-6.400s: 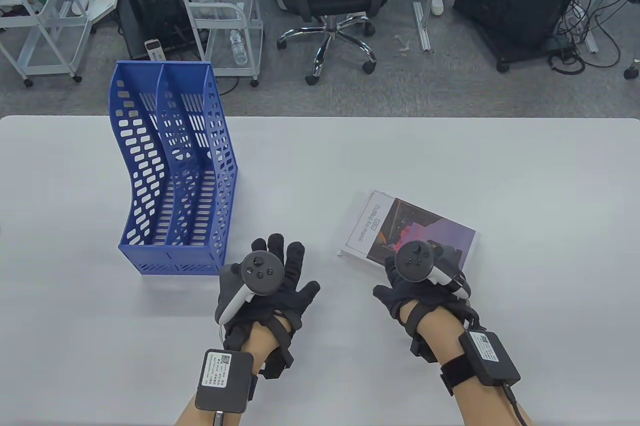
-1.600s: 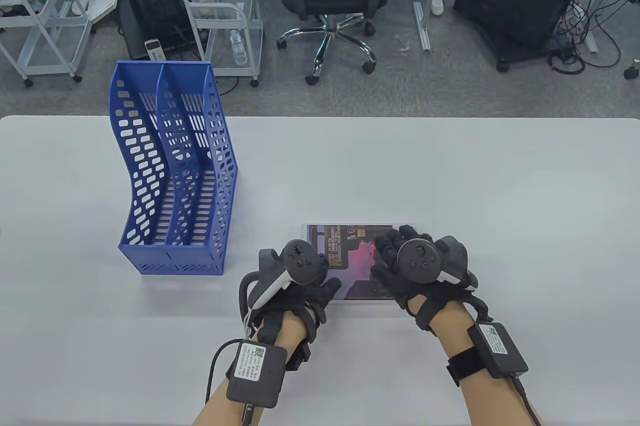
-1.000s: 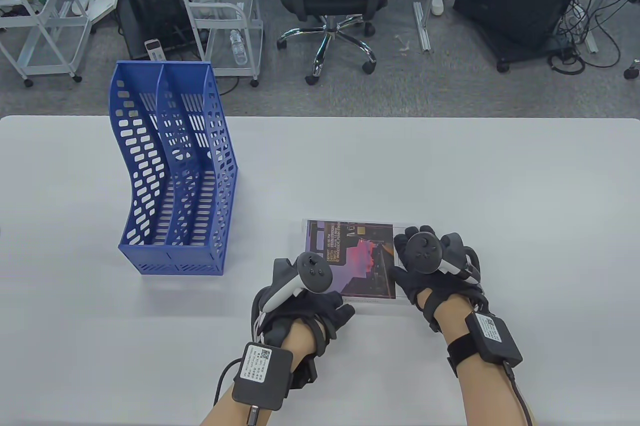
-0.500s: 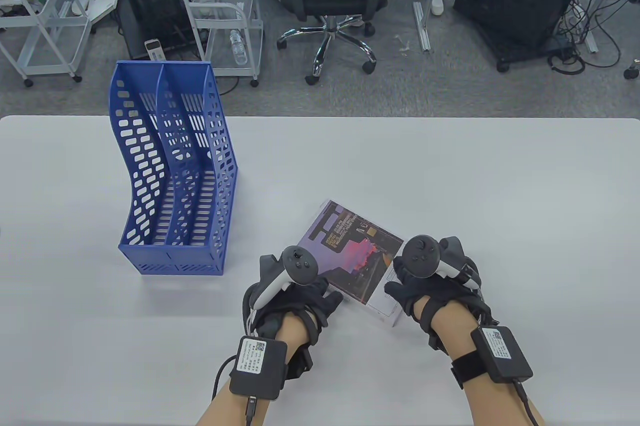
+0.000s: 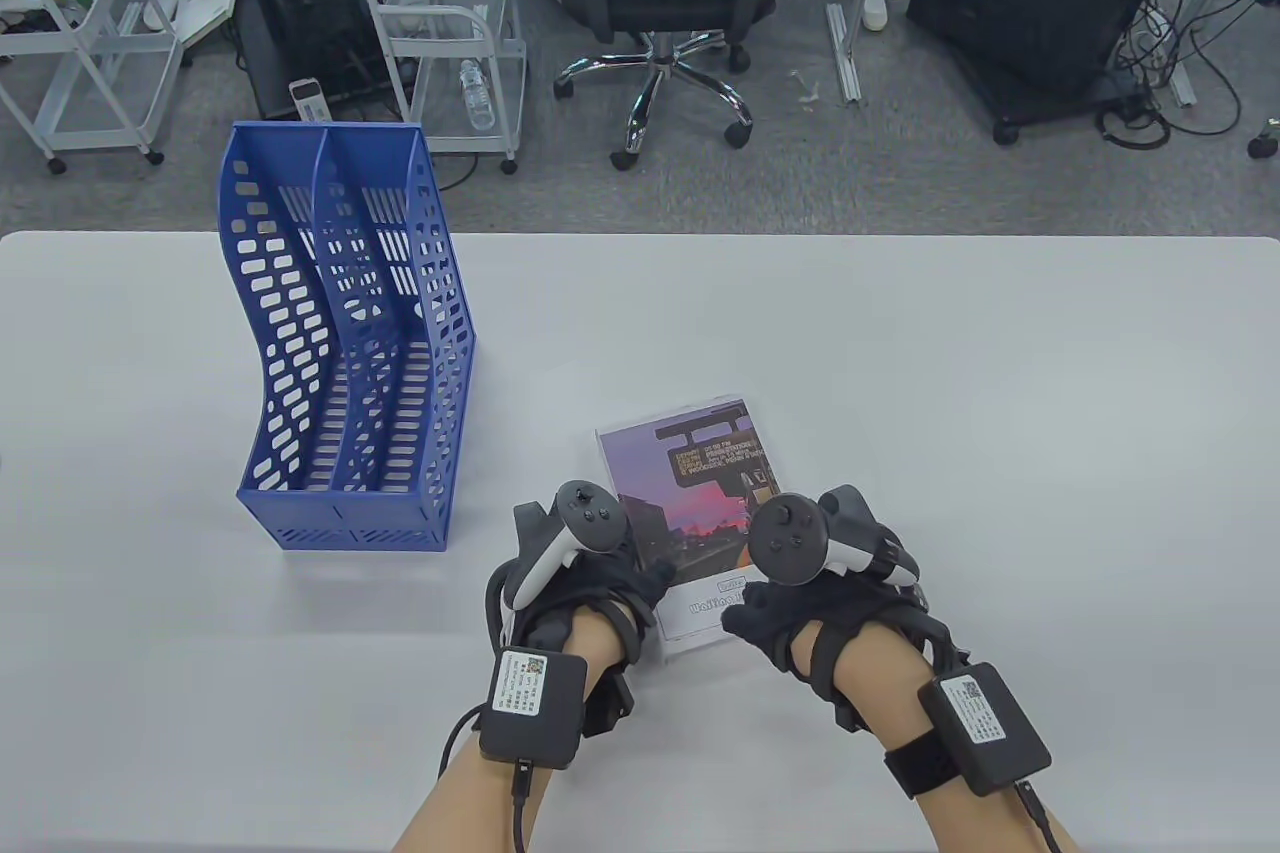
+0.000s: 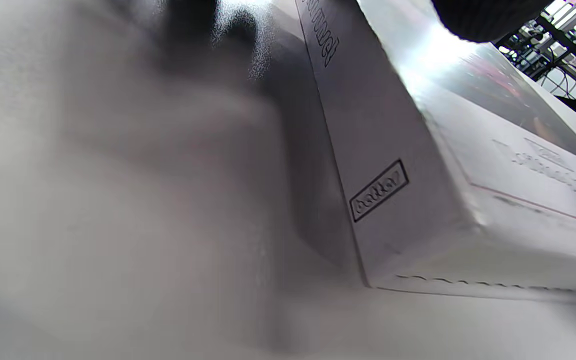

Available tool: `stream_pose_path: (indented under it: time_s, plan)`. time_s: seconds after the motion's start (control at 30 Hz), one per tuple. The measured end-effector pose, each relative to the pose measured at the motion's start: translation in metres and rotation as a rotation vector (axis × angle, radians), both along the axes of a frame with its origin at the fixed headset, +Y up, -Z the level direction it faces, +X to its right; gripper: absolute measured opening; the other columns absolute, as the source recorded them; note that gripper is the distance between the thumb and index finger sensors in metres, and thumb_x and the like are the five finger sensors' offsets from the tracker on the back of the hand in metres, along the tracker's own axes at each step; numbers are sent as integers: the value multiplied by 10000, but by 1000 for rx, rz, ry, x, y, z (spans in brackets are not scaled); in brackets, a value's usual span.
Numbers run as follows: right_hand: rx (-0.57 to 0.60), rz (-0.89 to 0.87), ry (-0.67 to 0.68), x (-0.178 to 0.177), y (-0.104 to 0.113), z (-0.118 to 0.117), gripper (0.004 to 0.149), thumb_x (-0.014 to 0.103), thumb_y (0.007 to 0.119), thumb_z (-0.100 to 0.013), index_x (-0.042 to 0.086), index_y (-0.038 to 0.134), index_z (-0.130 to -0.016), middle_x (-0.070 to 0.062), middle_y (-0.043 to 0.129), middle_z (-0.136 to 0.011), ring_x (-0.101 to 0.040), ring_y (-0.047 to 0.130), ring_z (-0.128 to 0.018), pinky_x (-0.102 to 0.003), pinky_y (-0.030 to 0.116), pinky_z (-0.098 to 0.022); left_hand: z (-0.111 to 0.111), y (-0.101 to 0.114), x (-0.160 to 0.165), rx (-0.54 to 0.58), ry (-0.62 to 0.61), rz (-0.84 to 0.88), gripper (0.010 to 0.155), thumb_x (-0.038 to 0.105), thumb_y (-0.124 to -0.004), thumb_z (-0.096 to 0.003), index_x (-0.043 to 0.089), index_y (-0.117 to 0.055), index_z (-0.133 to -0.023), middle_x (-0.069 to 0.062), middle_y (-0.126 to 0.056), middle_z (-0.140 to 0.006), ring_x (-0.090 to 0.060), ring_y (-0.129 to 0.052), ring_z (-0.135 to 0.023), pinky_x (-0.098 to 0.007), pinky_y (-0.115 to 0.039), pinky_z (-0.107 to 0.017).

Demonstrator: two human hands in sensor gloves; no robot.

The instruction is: Insert the book into the document holder

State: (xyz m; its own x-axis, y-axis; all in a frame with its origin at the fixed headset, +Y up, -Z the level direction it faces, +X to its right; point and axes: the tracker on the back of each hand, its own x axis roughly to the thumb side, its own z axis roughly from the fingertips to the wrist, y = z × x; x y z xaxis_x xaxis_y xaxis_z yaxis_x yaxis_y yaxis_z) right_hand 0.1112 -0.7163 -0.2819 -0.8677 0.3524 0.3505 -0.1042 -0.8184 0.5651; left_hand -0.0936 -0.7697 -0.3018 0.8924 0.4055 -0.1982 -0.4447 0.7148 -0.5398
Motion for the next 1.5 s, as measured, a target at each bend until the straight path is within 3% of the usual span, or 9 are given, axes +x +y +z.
stream_pose_path:
  time_s: [0.33,0.5,0.7,0.83,0.97,1.07,1.17,1.33,1.5]
  plan:
    - [64,-74,-16,1,7,-1,677,513,670,-470,-59,758,-820,-369,809,-834,-601,680,-822,-733,597,-519,-4,1,-6,30,46,4,793,671,-624,-421,314,-349,-1074,12,-344,-1173,-316,-341,-1126,-607,-318,-757]
    - [198,-92,-94,8,4,-7,731,520,672,-466,-4,498,-945,-331,511,-1002,-640,535,-874,-748,522,-553,7,6,-16,-10,60,77,768,675,-620,-423,291,-460,-1068,-10,-465,-1159,-313,-408,-1120,-605,-370,-753]
    - [-30,-145,-194,19,-32,-16,791,511,675,-468,-29,349,-945,-316,271,-999,-659,292,-852,-759,444,-559,11,0,-12,-63,71,203,784,679,-614,-423,259,-462,-1067,-24,-370,-1164,-309,-258,-1120,-604,-278,-752]
    - [-46,-218,-236,19,-31,-18,808,513,675,-468,-64,350,-931,-359,257,-964,-668,233,-830,-771,400,-555,12,-5,-8,-77,86,269,833,693,-605,-416,218,-397,-1067,-42,-287,-1160,-317,-164,-1108,-598,-189,-736]
    - [-84,-288,-267,22,-33,-20,826,534,659,-468,-66,327,-927,-357,222,-950,-657,193,-820,-776,392,-550,14,-4,-12,-98,170,491,861,692,-607,-415,187,-356,-1066,-68,-279,-1155,-325,-146,-1100,-581,-149,-723]
    - [-154,-430,-316,30,-35,-23,829,543,650,-471,-51,309,-937,-345,198,-957,-650,175,-827,-770,385,-562,16,8,-16,-53,226,663,858,686,-618,-420,204,-323,-1066,-79,-279,-1148,-383,-317,-1112,-613,-257,-737]
    - [-208,-537,-349,38,-36,-25,829,561,633,-471,-38,309,-943,-330,201,-965,-643,197,-844,-761,405,-573,16,31,-17,80,159,615,803,677,-617,-426,256,-381,-1068,-52,-391,-1154,-364,-555,-1087,-605,-371,-747]
    - [-265,-665,-393,52,-40,-30,812,573,621,-471,-28,356,-947,-330,259,-976,-642,276,-865,-750,454,-580,20,49,-12,179,122,631,732,664,-618,-431,334,-463,-1066,-32,-557,-1113,-310,-733,-1000,-590,-448,-743]
    - [-460,-907,-492,62,-53,-30,803,575,615,-479,-30,377,-951,-344,307,-981,-652,343,-871,-731,494,-585,19,57,-4,265,25,677,671,659,-618,-432,441,-505,-1056,-3,-700,-1042,-274,-854,-892,-573,-533,-725]
